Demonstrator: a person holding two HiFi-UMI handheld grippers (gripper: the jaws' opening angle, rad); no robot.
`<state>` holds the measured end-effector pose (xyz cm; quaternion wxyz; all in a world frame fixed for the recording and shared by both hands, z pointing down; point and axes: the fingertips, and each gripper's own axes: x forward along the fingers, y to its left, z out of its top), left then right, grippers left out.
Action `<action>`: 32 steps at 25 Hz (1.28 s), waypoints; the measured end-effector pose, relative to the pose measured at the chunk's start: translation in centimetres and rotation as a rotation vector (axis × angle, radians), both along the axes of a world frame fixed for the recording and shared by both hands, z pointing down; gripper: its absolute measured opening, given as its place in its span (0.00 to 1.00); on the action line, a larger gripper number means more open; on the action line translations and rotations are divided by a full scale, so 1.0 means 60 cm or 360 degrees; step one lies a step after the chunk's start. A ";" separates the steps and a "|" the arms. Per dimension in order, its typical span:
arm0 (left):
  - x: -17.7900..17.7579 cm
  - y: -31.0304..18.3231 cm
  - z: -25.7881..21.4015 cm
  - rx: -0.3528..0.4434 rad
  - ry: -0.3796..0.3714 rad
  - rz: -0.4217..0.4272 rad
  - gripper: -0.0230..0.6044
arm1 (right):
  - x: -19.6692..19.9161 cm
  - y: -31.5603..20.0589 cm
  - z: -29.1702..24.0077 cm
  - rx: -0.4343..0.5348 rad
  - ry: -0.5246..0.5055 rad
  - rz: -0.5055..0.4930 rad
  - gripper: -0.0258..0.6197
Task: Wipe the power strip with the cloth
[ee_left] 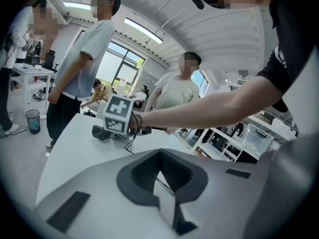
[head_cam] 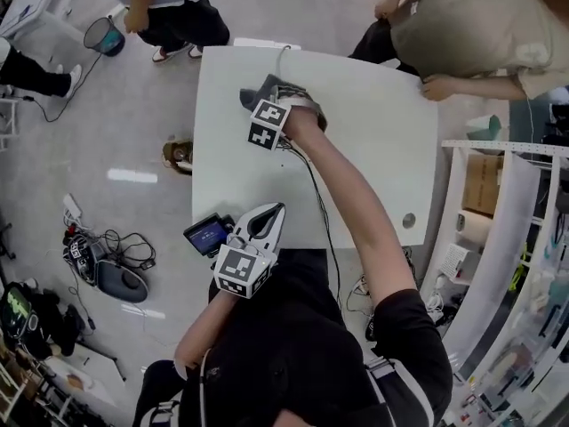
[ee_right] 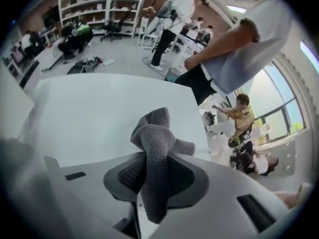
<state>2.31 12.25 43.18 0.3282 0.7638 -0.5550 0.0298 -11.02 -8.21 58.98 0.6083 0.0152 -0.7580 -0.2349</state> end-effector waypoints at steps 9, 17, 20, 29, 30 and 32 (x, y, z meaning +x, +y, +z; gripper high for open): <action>-0.032 -0.001 -0.006 0.0060 0.0097 0.0020 0.10 | 0.086 0.193 0.009 -0.0328 -0.0145 -0.0131 0.21; -0.005 -0.010 -0.027 0.0098 0.0025 0.0062 0.10 | 0.177 0.201 -0.032 -0.1342 -0.0493 0.0445 0.21; -0.019 -0.018 -0.012 0.0067 -0.0023 0.0013 0.10 | 0.162 0.053 -0.066 -0.1235 -0.0887 0.0874 0.21; -0.044 -0.055 0.000 0.0019 -0.0082 -0.0068 0.10 | 0.144 -0.055 -0.006 -0.1097 -0.0918 0.1220 0.21; -0.038 -0.058 0.005 0.0006 -0.0078 -0.0052 0.10 | 0.152 -0.040 -0.007 -0.1102 -0.0916 0.1193 0.21; -0.021 -0.062 0.014 -0.0024 -0.0075 -0.0010 0.10 | 0.174 -0.008 -0.011 -0.1139 -0.0929 0.1154 0.21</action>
